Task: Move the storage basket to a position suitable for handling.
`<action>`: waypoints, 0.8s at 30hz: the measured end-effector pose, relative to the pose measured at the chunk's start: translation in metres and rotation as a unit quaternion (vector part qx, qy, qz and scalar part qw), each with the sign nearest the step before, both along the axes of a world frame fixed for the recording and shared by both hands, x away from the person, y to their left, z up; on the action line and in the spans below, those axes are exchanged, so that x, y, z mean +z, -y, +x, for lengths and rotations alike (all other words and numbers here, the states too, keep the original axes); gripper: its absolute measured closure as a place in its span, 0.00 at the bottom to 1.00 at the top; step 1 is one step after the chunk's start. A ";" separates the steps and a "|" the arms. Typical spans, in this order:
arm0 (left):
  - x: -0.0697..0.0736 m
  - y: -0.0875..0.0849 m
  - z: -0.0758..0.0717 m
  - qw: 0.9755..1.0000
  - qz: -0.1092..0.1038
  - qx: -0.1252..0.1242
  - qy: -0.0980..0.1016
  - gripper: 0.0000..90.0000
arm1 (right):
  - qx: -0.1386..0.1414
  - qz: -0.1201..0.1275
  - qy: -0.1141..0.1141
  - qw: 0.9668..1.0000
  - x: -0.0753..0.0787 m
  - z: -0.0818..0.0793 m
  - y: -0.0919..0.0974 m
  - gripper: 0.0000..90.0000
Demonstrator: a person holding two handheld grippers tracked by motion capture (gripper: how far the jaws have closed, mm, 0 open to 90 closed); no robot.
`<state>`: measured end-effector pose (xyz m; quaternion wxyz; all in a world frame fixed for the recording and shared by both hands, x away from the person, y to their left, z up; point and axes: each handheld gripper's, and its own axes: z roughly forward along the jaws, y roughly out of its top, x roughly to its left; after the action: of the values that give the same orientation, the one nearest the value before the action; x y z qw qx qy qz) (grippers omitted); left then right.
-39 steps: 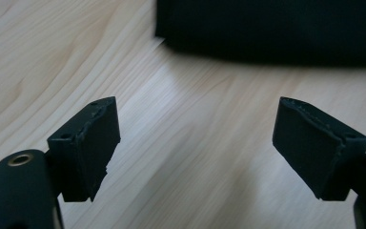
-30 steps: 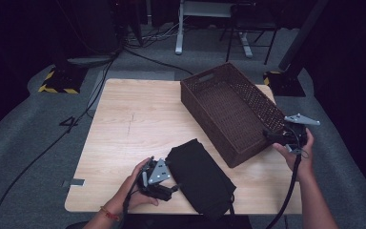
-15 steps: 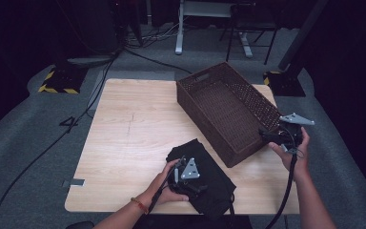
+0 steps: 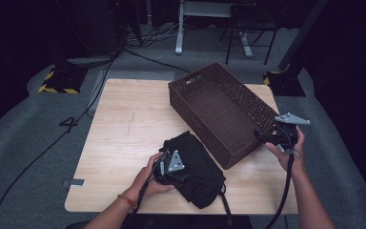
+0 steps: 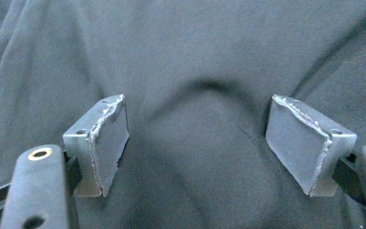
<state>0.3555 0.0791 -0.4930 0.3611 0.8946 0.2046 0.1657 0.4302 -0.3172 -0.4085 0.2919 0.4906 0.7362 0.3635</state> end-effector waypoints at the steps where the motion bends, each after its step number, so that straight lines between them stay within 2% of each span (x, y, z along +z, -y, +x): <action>1: 0.000 0.000 0.000 1.000 0.000 0.000 0.000 0.25 | 0.000 0.000 0.000 1.000 0.000 0.000 0.000 0.09; 7: 0.001 -0.012 0.003 1.000 0.015 0.016 0.007 0.25 | 0.006 -0.007 -0.002 1.000 0.000 0.003 -0.011 0.09; 8: 0.002 -0.015 0.002 1.000 0.021 0.020 0.008 0.25 | 0.009 -0.015 -0.003 1.000 0.001 0.005 -0.016 0.09; 12: 0.001 -0.020 -0.001 1.000 0.019 0.022 0.009 0.25 | 0.011 -0.023 -0.004 1.000 0.001 0.010 -0.023 0.09; 15: 0.001 -0.022 -0.009 0.999 0.022 0.025 0.011 0.26 | 0.021 -0.030 -0.002 0.999 0.000 0.016 -0.030 0.08; 18: 0.002 -0.022 -0.015 0.999 0.024 0.021 0.011 0.33 | 0.030 -0.030 0.003 0.999 -0.001 0.020 -0.033 0.08; 19: 0.002 -0.022 -0.019 1.000 0.021 0.018 0.007 0.33 | 0.034 -0.031 0.003 0.999 -0.001 0.022 -0.035 0.07; 20: 0.001 -0.021 -0.021 1.000 0.013 0.019 0.001 0.36 | 0.044 -0.047 -0.003 0.998 -0.001 0.029 -0.043 0.05; 22: 0.001 -0.021 -0.020 1.000 0.001 0.020 -0.018 0.36 | 0.048 -0.060 -0.006 0.997 -0.001 0.034 -0.049 0.04; 24: 0.003 -0.022 -0.020 0.999 -0.008 0.021 -0.026 0.35 | 0.051 -0.068 -0.007 0.996 -0.001 0.038 -0.053 0.04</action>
<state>0.3354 0.1015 -0.4899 0.3588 0.8913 0.2341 0.1483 0.4682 -0.2647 -0.4098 0.3007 0.4334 0.7854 0.3238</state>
